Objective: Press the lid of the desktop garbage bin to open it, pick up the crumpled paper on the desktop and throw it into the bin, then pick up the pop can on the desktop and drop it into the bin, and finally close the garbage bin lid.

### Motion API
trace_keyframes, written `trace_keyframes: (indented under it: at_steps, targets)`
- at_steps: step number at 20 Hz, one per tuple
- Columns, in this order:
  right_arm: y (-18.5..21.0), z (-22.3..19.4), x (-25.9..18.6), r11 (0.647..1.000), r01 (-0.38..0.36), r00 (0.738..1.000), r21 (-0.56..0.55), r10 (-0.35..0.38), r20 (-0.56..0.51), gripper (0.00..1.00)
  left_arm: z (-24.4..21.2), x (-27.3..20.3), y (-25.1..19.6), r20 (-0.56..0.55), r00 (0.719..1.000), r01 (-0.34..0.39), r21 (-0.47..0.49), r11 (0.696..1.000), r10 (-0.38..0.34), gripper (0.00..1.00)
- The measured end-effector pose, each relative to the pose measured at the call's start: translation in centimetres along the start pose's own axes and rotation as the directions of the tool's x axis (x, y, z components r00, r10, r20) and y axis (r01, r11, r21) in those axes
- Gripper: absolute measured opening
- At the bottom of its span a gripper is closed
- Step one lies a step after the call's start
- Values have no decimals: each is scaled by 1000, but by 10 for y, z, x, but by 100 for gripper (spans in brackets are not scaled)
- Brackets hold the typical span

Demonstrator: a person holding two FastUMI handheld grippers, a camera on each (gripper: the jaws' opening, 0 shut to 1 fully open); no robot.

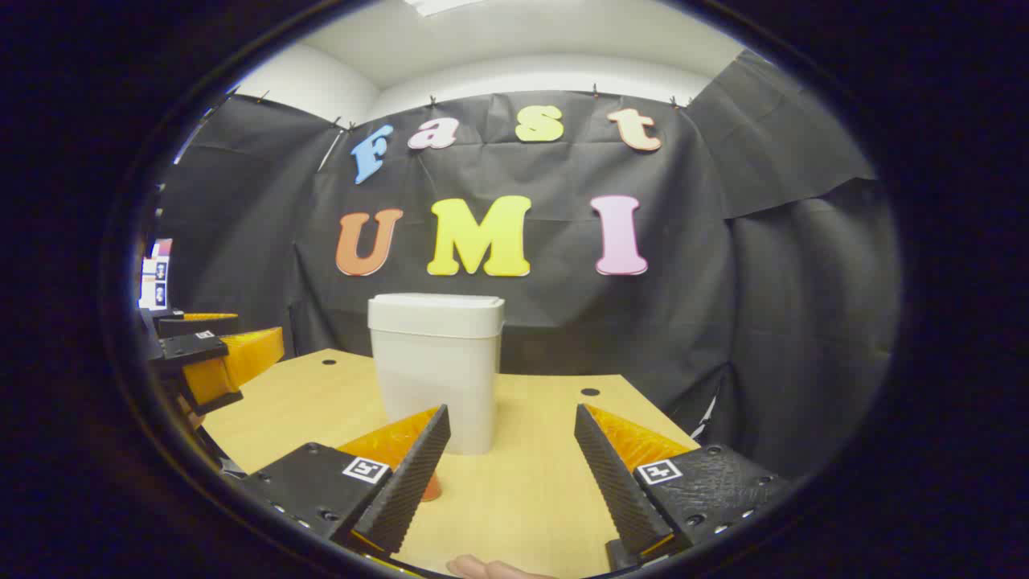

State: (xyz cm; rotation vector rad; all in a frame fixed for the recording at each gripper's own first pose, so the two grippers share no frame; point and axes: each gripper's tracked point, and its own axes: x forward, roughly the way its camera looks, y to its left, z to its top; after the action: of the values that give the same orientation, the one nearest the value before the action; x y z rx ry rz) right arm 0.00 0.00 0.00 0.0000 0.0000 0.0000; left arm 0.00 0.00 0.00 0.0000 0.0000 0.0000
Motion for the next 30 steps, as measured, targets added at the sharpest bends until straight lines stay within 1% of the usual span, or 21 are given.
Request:
trace_keyframes:
  at_steps: [1, 2, 3, 5, 6, 7, 10, 12, 19, 20, 22, 23, 24, 25, 26, 27, 28, 29, 30]
  targets:
    - [11, 1, 0, 1000, -5, 1000, -4, 5, 1, 94, -4, -1, 13, -9, 1000, -12, -8, 1000, 12, 97]
    - [20, -3, 1, 1000, -10, 1000, -1, 10, -4, 98, -8, -2, 23, -18, 1000, -19, -18, 1000, 18, 97]
    - [29, -5, 1, 1000, -20, 1000, 2, 20, -11, 96, -10, -3, 31, -23, 1000, -20, -31, 999, 20, 97]
    - [40, -3, 1, 999, -33, 999, 7, 33, -11, 96, -14, -6, 41, -27, 999, -25, -49, 998, 24, 97]
    - [42, -2, 1, 999, -31, 999, 10, 31, -8, 93, -14, -6, 45, -25, 999, -32, -54, 998, 31, 97]
    - [42, -1, 2, 1000, -24, 1000, 10, 25, -11, 96, -18, -6, 50, -32, 999, -38, -61, 997, 36, 97]
    - [39, -1, 0, 1000, -6, 1000, 9, 6, -8, 96, -23, -2, 51, -47, 999, -18, -82, 996, 14, 97]
    - [39, -1, -2, 1000, 3, 1000, 3, -3, -3, 96, -22, 0, 54, -48, 999, -17, -86, 996, 13, 98]
    - [39, -4, -5, 1000, 4, 1000, -6, -4, -8, 96, -25, 2, 50, -57, 998, -15, -69, 997, 11, 98]
    - [39, -5, -5, 1000, 0, 1000, -4, 0, -11, 98, -25, 3, 50, -59, 998, -15, -70, 997, 10, 98]
    - [38, -5, -4, 1000, 1, 1000, -5, -1, -14, 98, -28, 4, 49, -67, 998, -15, -69, 998, 10, 98]
    - [37, -3, -3, 1000, 2, 1000, -3, -2, -13, 98, -30, 3, 49, -72, 997, -15, -68, 998, 10, 98]
    - [38, -1, 0, 1000, 2, 1000, 1, -2, -11, 96, -33, 2, 49, -75, 997, -15, -68, 998, 10, 98]
    - [40, 4, 3, 1000, -3, 1000, 5, 3, -2, 98, -37, 1, 49, -80, 997, -14, -69, 998, 8, 98]
    - [42, 11, 7, 1000, -4, 1000, 12, 4, 11, 96, -40, 1, 49, -86, 996, -14, -70, 997, 8, 98]
    - [43, 19, 12, 1000, -2, 1000, 17, 1, 18, 96, -42, 1, 49, -94, 996, -11, -71, 997, 5, 98]
    - [44, 24, 16, 1000, -2, 1000, 21, 1, 23, 98, -42, 6, 46, -97, 995, -8, -74, 997, 1, 98]
    - [46, 32, 23, 1000, -1, 1000, 25, 0, 29, 96, -43, 8, 47, -98, 995, -7, -78, 997, 0, 98]
    - [48, 39, 29, 1000, -6, 999, 30, 5, 37, 91, -45, 10, 47, -101, 995, -8, -82, 997, 0, 98]
